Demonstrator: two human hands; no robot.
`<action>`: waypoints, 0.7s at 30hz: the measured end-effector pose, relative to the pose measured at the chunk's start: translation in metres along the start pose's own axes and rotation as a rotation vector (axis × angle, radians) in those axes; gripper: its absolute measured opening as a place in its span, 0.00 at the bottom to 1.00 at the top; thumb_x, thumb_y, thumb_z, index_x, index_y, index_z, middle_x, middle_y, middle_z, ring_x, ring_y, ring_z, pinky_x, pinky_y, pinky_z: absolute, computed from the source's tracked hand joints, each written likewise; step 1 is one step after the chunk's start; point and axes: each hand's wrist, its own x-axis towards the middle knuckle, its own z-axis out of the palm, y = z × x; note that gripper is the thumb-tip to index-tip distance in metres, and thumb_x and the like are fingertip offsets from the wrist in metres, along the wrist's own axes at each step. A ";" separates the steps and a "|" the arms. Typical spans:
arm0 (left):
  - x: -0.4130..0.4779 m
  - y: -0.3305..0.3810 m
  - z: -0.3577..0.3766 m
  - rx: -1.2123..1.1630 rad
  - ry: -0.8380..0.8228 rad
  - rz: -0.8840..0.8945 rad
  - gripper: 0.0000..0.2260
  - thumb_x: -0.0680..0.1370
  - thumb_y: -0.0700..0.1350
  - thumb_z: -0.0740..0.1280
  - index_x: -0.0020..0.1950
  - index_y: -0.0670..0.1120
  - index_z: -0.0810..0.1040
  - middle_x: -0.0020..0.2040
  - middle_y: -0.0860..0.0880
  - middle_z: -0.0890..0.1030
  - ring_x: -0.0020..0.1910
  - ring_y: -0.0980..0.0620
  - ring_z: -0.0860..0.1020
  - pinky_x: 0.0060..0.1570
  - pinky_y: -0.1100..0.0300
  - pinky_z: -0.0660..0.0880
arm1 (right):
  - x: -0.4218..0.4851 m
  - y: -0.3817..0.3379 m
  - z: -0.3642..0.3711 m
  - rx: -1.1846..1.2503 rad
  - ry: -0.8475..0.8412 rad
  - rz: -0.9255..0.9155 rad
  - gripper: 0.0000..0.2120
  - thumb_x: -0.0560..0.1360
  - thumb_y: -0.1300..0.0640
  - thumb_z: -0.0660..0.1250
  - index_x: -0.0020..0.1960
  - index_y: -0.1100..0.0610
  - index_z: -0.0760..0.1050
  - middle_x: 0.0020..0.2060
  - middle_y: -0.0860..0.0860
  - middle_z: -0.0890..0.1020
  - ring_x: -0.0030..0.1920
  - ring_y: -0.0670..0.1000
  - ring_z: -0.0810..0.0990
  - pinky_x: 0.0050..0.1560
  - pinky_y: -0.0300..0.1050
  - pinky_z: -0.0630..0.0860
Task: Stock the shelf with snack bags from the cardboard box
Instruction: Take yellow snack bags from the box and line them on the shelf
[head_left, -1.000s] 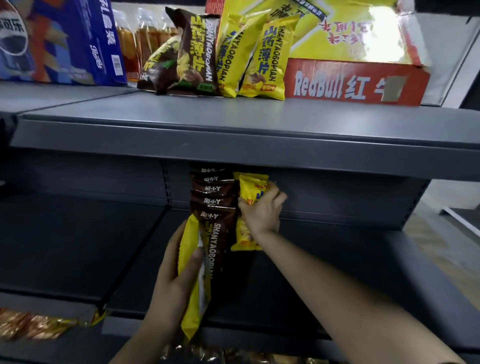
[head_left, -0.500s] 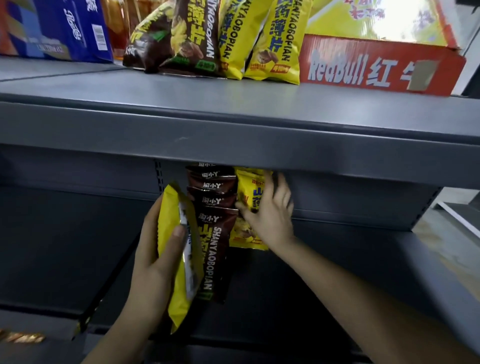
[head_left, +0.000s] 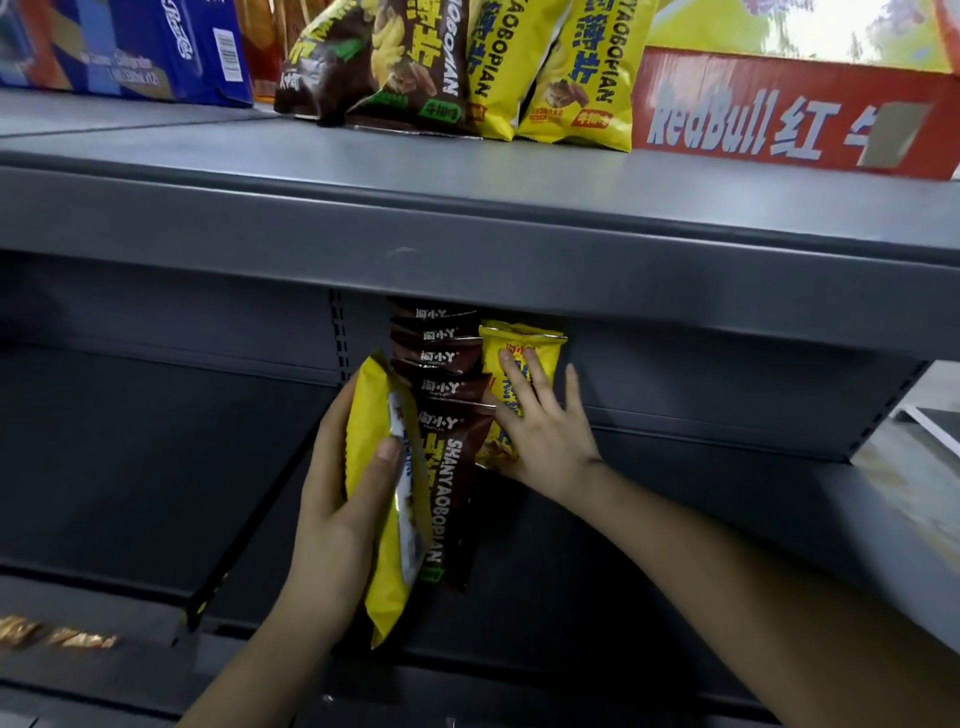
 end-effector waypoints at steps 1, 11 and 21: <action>-0.001 0.002 0.002 0.005 -0.005 0.004 0.22 0.75 0.53 0.63 0.69 0.62 0.67 0.65 0.60 0.74 0.64 0.60 0.74 0.61 0.54 0.71 | 0.000 0.001 -0.001 -0.008 -0.019 -0.008 0.44 0.66 0.31 0.67 0.76 0.49 0.58 0.78 0.59 0.44 0.77 0.62 0.42 0.68 0.74 0.46; -0.020 0.006 0.035 0.225 -0.090 0.123 0.28 0.73 0.60 0.63 0.72 0.66 0.59 0.70 0.62 0.66 0.69 0.63 0.66 0.67 0.57 0.65 | -0.072 -0.006 -0.054 0.586 0.236 0.193 0.15 0.76 0.52 0.65 0.60 0.58 0.76 0.61 0.54 0.73 0.61 0.56 0.75 0.61 0.57 0.72; -0.024 -0.024 0.116 0.857 -0.184 0.315 0.32 0.77 0.56 0.56 0.77 0.58 0.44 0.76 0.43 0.53 0.72 0.42 0.61 0.65 0.46 0.68 | -0.135 -0.001 -0.103 1.910 -0.144 0.432 0.27 0.68 0.29 0.65 0.62 0.41 0.73 0.60 0.43 0.80 0.60 0.45 0.78 0.58 0.50 0.78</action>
